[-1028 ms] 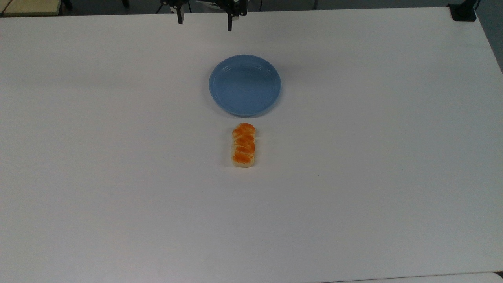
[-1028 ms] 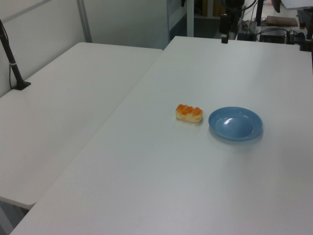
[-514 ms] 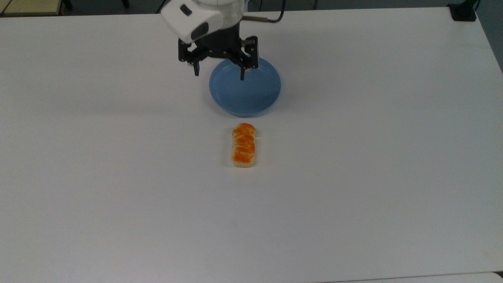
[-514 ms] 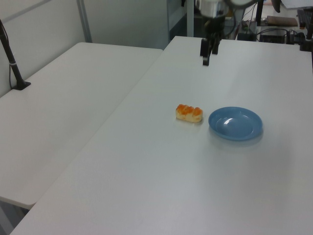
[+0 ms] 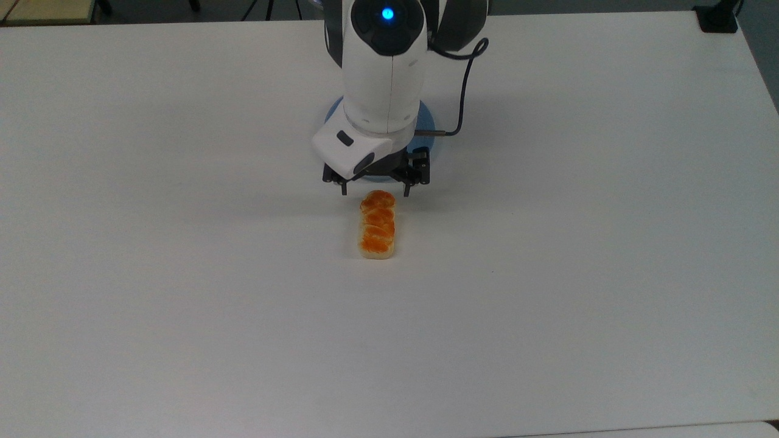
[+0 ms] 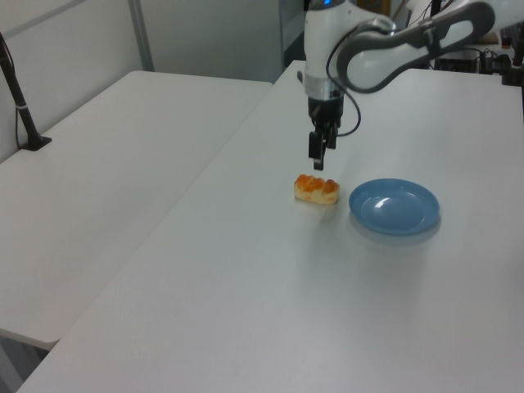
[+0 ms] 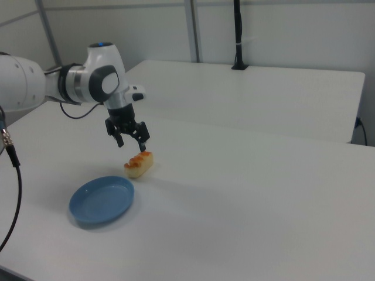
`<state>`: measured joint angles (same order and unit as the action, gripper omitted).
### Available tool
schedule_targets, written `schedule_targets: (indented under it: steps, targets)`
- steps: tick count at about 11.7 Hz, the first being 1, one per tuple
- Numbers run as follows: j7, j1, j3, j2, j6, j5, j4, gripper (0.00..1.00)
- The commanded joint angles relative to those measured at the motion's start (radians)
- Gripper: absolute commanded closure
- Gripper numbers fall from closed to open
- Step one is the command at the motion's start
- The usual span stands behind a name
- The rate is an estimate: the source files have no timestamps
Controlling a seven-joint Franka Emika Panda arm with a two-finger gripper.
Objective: Put the bread on a plate
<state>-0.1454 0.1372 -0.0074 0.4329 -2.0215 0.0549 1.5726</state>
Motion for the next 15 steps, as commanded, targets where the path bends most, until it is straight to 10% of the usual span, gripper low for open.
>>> schedule_targets:
  steps: [1, 4, 11, 15]
  targets:
    - [0.001, 0.015, -0.006, 0.073, -0.080, 0.002, -0.017, 0.00]
    - [0.001, 0.015, -0.008, 0.108, -0.109, 0.000, -0.017, 0.00]
    - [0.001, 0.027, -0.008, 0.148, -0.128, -0.001, -0.017, 0.42]
    - [0.009, 0.021, -0.008, 0.048, -0.114, 0.000, 0.024, 0.43]
